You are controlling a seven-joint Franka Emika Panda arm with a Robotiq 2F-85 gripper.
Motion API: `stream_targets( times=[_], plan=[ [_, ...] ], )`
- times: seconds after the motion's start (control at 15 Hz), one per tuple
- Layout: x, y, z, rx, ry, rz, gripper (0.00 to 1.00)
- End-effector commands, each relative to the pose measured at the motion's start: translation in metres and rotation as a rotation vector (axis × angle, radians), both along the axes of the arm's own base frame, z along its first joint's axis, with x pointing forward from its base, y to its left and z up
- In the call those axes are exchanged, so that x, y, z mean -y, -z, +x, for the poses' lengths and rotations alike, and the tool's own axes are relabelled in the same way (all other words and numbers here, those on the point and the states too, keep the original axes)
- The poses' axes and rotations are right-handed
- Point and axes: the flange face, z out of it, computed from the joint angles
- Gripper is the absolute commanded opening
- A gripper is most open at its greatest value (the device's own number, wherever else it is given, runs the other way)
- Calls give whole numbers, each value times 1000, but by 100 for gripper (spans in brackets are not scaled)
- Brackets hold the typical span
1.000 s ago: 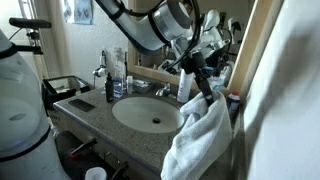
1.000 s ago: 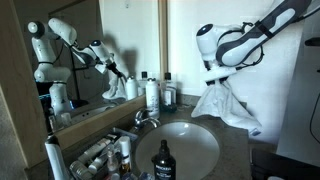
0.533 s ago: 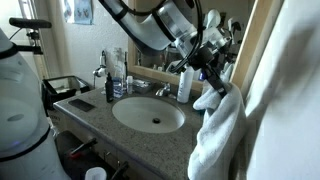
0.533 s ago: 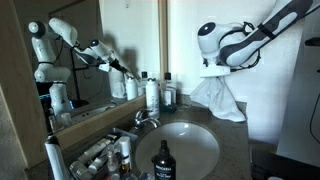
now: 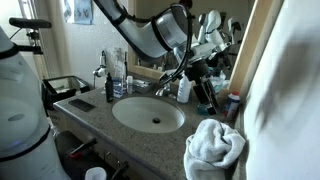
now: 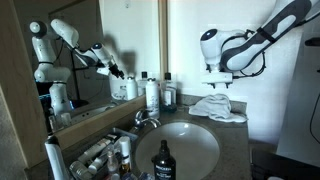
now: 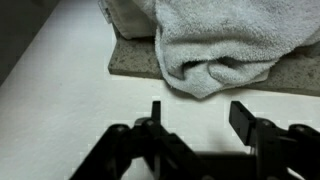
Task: Use the towel to wipe the surface
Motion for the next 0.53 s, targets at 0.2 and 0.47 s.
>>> stream_targets(
  times=[0.2, 0.47],
  plan=[
    [-38, -40, 4, 167, -89, 269, 100],
    [-90, -77, 18, 191, -265, 432, 100]
  ],
)
